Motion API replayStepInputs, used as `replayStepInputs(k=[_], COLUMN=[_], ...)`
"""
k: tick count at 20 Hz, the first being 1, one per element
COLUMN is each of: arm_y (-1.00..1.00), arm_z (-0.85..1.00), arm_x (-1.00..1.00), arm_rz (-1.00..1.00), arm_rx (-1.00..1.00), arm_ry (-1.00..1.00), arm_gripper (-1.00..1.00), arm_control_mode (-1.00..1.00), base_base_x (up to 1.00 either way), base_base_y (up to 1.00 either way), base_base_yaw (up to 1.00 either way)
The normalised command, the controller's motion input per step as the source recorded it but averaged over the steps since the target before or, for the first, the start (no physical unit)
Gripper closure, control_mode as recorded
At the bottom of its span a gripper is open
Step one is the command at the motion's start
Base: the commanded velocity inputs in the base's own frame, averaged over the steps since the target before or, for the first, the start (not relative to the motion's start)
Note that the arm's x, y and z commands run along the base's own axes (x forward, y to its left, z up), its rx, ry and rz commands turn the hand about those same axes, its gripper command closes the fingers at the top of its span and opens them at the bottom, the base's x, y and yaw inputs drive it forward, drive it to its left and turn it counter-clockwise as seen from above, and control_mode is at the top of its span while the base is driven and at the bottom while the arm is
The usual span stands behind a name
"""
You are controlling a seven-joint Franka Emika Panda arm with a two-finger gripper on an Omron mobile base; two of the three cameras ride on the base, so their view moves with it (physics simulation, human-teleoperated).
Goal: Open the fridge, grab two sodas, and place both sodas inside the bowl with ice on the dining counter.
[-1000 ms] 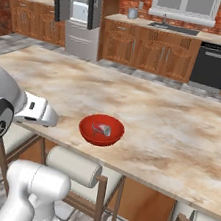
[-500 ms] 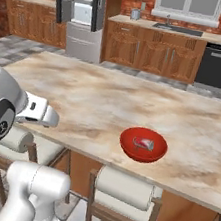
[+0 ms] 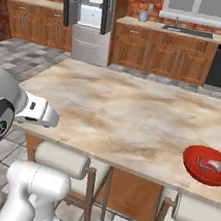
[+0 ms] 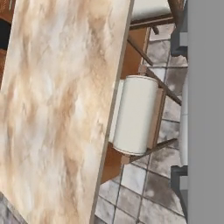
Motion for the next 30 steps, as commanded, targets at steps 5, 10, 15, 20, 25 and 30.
replayStepInputs(k=[5, 10, 15, 20, 25, 30], arm_y=[0.00, 0.00, 0.00, 0.00, 0.00, 0.00], arm_z=[0.00, 0.00, 0.00, 0.00, 0.00, 0.00], arm_x=[0.00, 0.00, 0.00, 0.00, 0.00, 0.00], arm_rz=[0.00, 0.00, 0.00, 0.00, 0.00, 0.00], arm_rx=[0.00, 0.00, 0.00, 0.00, 0.00, 0.00], arm_ry=[0.00, 0.00, 0.00, 0.00, 0.00, 0.00], arm_gripper=[-1.00, -1.00, -1.00, -1.00, -1.00, -1.00], arm_control_mode=[1.00, 1.00, 1.00, 1.00, 1.00, 1.00], base_base_x=[0.03, 0.19, 0.43, 0.77, 0.98, 0.99], base_base_y=[1.00, 1.00, 1.00, 1.00, 1.00, 1.00], base_base_yaw=[-0.08, -0.07, -0.08, -0.11, -0.13, -0.13])
